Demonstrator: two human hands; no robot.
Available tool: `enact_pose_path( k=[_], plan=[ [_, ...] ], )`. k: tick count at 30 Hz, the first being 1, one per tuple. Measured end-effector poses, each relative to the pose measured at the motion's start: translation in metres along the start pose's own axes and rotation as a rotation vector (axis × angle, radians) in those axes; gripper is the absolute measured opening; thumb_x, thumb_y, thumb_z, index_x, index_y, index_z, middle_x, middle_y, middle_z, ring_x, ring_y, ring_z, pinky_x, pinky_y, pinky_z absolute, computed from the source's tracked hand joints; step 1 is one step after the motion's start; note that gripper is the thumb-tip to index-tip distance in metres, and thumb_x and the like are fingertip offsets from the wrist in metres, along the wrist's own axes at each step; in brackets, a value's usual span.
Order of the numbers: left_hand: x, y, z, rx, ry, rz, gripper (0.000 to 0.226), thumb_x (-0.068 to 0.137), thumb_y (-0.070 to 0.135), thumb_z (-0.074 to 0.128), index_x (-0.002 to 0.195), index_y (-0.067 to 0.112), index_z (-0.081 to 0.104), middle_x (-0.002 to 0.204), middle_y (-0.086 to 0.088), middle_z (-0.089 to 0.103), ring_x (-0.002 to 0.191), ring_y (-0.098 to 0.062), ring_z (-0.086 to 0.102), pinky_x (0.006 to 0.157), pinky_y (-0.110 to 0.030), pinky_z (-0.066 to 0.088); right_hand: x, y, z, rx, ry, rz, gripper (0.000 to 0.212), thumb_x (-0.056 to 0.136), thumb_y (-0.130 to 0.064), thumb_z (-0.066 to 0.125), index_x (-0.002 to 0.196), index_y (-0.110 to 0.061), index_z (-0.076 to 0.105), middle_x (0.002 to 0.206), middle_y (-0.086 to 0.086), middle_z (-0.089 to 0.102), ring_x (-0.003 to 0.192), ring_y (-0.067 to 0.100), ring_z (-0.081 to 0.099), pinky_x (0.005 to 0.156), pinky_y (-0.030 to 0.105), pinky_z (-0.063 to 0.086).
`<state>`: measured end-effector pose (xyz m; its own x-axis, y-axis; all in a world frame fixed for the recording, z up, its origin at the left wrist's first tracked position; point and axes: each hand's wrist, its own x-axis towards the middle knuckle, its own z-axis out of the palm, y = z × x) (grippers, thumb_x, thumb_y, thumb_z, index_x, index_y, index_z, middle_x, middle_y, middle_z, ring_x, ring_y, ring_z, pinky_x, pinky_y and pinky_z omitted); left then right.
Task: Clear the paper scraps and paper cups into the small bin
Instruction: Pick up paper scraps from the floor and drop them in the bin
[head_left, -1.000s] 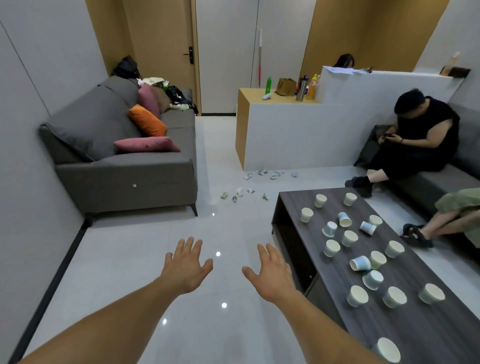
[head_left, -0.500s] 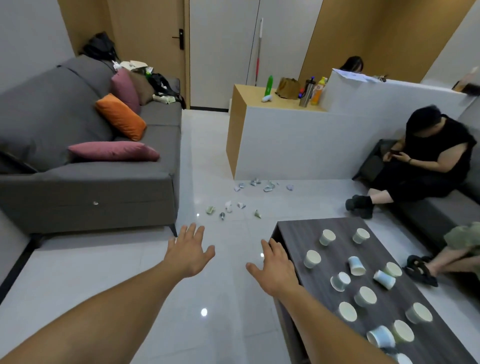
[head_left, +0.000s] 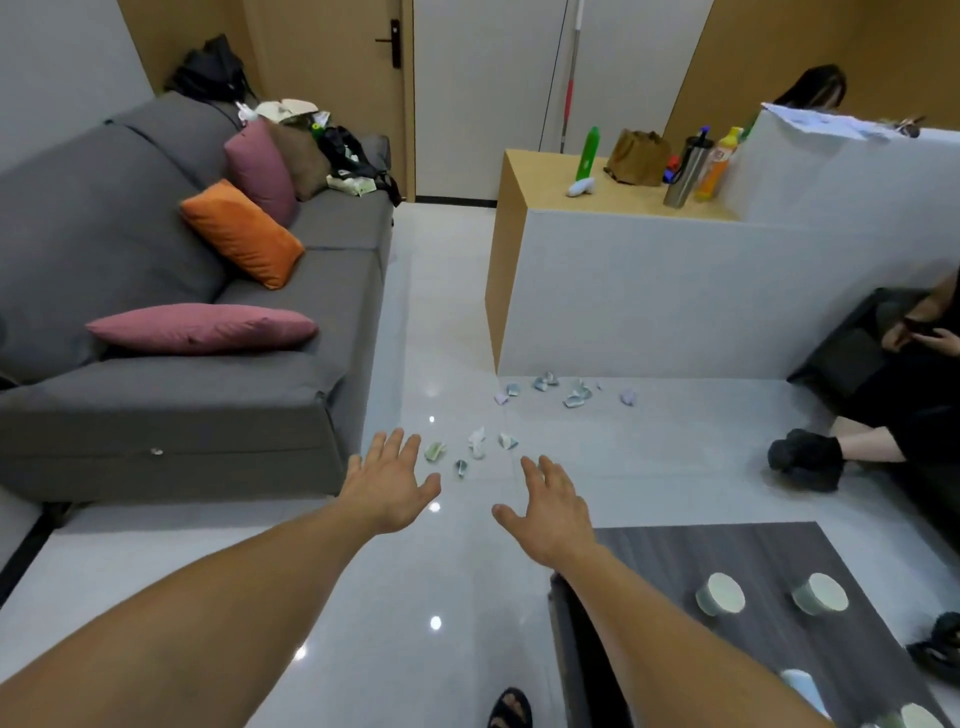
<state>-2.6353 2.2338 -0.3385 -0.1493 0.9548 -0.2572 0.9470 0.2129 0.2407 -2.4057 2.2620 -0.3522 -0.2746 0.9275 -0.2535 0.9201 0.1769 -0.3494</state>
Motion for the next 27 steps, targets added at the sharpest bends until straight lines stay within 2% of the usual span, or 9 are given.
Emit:
enact_pose_path(
  k=[7,15,22,27],
  plan=[
    [0.121,0.028,-0.027,-0.037,0.019,-0.041,0.073,0.093,0.059,0.028,0.153,0.022,0.006,0.161,-0.001,0.0,0.148,-0.022,-0.005,0.117,-0.051,0.01,0.131,0.02,-0.048,-0.041,-0.04,-0.064,0.083,0.091,-0.06,0.048,0.155,-0.025,0.009,0.163,0.002,0.003,0.15,0.022,0.001,0.118,0.048,0.016],
    [0.295,-0.004,-0.023,-0.074,-0.093,-0.06,0.073,0.094,0.058,0.028,0.153,0.021,0.004,0.161,-0.002,-0.003,0.148,-0.024,-0.006,0.118,-0.052,0.009,0.311,0.004,-0.041,-0.107,-0.157,-0.076,0.082,0.091,-0.061,0.047,0.155,-0.026,0.01,0.163,0.001,0.003,0.149,0.022,0.003,0.116,0.045,0.02],
    [0.461,-0.051,0.003,-0.137,-0.243,-0.092,0.072,0.095,0.056,0.027,0.153,0.02,0.004,0.162,-0.003,-0.002,0.148,-0.024,-0.006,0.119,-0.05,0.008,0.48,-0.013,0.011,-0.108,-0.321,-0.013,0.079,0.092,-0.059,0.046,0.155,-0.026,0.011,0.163,0.001,0.007,0.149,0.022,0.008,0.115,0.041,0.021],
    [0.54,-0.097,0.084,-0.133,-0.396,-0.215,0.071,0.096,0.057,0.027,0.153,0.02,0.007,0.162,-0.004,0.003,0.148,-0.024,0.0,0.118,-0.047,0.013,0.58,-0.001,0.102,-0.09,-0.462,-0.009,0.077,0.093,-0.056,0.046,0.155,-0.026,0.01,0.163,0.0,0.006,0.147,0.022,0.012,0.114,0.04,0.027]
  ],
)
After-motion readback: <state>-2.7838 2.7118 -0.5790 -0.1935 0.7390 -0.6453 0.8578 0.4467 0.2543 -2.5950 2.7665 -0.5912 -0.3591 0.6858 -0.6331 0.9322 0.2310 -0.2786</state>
